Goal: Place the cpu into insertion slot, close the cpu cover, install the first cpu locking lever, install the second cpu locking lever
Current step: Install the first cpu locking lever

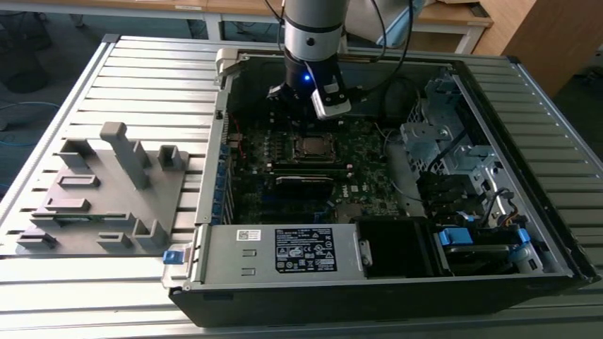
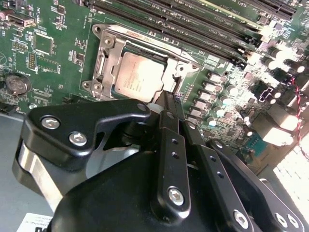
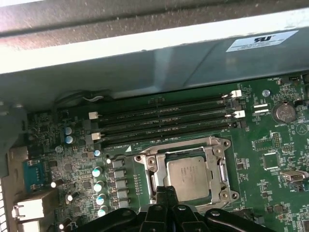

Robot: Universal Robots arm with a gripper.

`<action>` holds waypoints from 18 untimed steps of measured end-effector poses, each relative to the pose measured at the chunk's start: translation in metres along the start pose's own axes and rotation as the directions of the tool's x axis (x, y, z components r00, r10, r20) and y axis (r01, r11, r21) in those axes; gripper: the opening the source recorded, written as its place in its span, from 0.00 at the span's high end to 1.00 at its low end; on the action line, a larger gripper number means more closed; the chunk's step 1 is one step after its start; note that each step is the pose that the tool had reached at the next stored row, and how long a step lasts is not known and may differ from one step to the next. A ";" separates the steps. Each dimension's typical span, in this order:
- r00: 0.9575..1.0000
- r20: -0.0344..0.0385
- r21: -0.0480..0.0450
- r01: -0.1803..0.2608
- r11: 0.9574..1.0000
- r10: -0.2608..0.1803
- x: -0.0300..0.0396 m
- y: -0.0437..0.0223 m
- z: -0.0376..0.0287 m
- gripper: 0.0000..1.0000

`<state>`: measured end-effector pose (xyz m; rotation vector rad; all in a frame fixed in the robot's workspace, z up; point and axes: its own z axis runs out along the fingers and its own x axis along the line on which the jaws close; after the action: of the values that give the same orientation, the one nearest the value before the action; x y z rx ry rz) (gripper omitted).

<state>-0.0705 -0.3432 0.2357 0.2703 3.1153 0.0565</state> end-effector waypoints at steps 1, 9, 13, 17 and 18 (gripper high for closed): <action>1.000 0.000 0.000 0.000 1.000 0.000 0.0000 0.0001 -0.0012 0.90; 1.000 0.000 0.000 0.000 1.000 0.000 -0.0002 0.0005 -0.0138 0.90; 1.000 0.000 0.000 0.000 1.000 0.000 -0.0002 0.0006 -0.0159 0.90; 1.000 0.000 0.000 0.000 1.000 0.000 -0.0002 0.0006 -0.0163 0.90; 1.000 0.000 0.000 0.000 1.000 0.000 -0.0002 0.0006 -0.0163 0.90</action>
<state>-0.0704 -0.3431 0.2521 0.2702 3.1152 0.0568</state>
